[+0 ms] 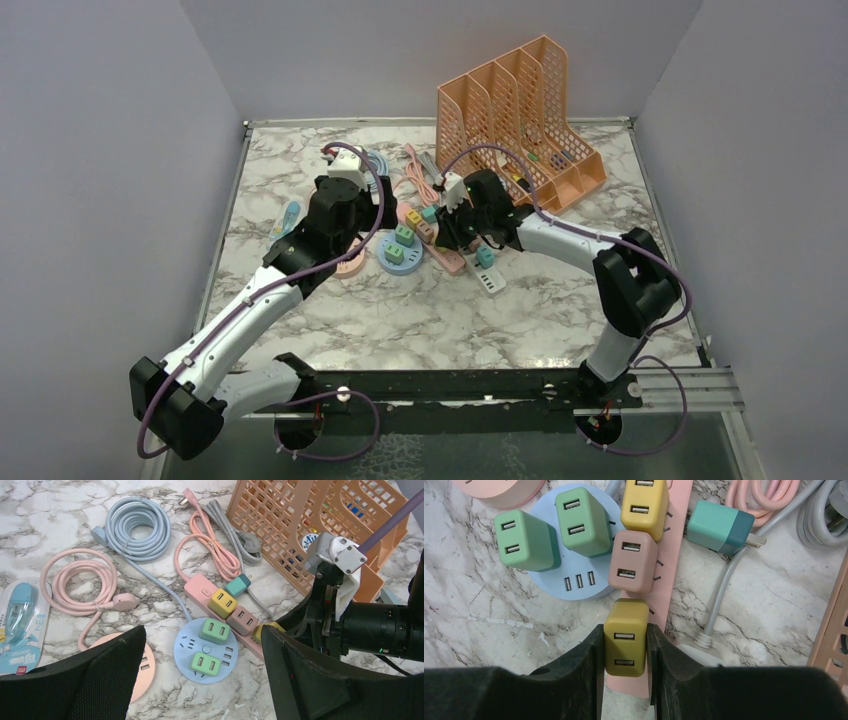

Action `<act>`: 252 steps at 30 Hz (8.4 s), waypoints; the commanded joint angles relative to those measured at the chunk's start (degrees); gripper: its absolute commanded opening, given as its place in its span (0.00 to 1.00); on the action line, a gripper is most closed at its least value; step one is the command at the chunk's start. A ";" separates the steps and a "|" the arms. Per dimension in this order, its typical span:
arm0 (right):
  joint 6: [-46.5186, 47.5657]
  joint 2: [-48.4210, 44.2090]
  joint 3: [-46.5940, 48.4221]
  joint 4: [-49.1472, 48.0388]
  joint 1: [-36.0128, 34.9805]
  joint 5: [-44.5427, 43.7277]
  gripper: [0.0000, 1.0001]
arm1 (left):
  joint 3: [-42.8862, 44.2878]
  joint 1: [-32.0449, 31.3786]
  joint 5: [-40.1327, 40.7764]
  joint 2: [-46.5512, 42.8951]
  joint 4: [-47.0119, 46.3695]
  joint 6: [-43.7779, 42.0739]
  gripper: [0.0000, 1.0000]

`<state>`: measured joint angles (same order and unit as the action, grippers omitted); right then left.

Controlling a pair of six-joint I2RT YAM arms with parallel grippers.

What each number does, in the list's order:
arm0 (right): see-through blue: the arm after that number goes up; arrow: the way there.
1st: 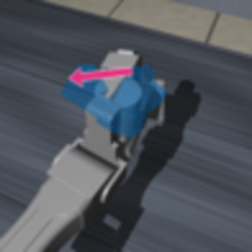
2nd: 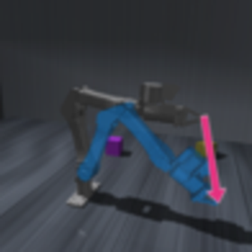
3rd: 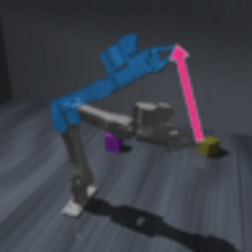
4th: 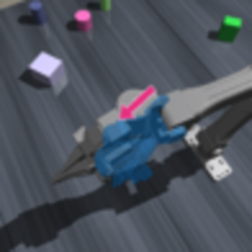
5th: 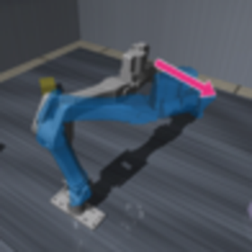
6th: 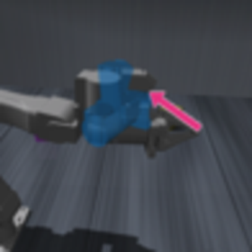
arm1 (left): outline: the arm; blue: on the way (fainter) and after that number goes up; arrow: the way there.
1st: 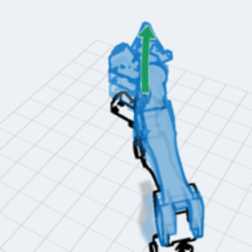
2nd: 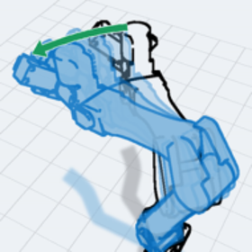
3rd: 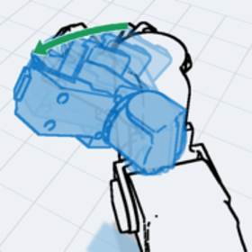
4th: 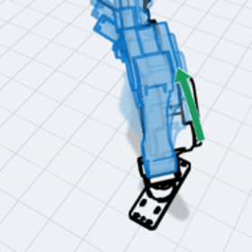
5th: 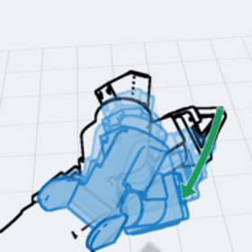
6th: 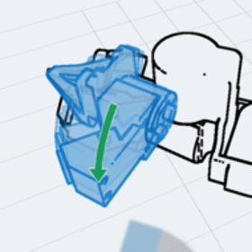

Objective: Insert the plug

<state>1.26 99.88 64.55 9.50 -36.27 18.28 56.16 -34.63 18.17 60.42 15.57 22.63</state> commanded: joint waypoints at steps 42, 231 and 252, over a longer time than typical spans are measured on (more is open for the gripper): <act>2.79 7.54 3.37 5.34 -3.55 -15.70 0.01 | 0.50 0.09 2.48 -0.79 -0.53 -1.43 0.87; -57.38 -1.20 14.73 16.92 3.14 -4.57 0.36 | -5.39 4.24 -29.52 6.60 -10.47 7.83 0.81; -76.33 -11.46 3.25 10.70 3.14 7.33 0.38 | -17.04 -3.60 -22.46 5.75 -30.72 17.77 0.62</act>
<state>-74.06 90.74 69.32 22.09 -32.93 23.22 38.02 -37.04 -6.87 65.19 -11.25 39.35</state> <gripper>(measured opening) 0.470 0.652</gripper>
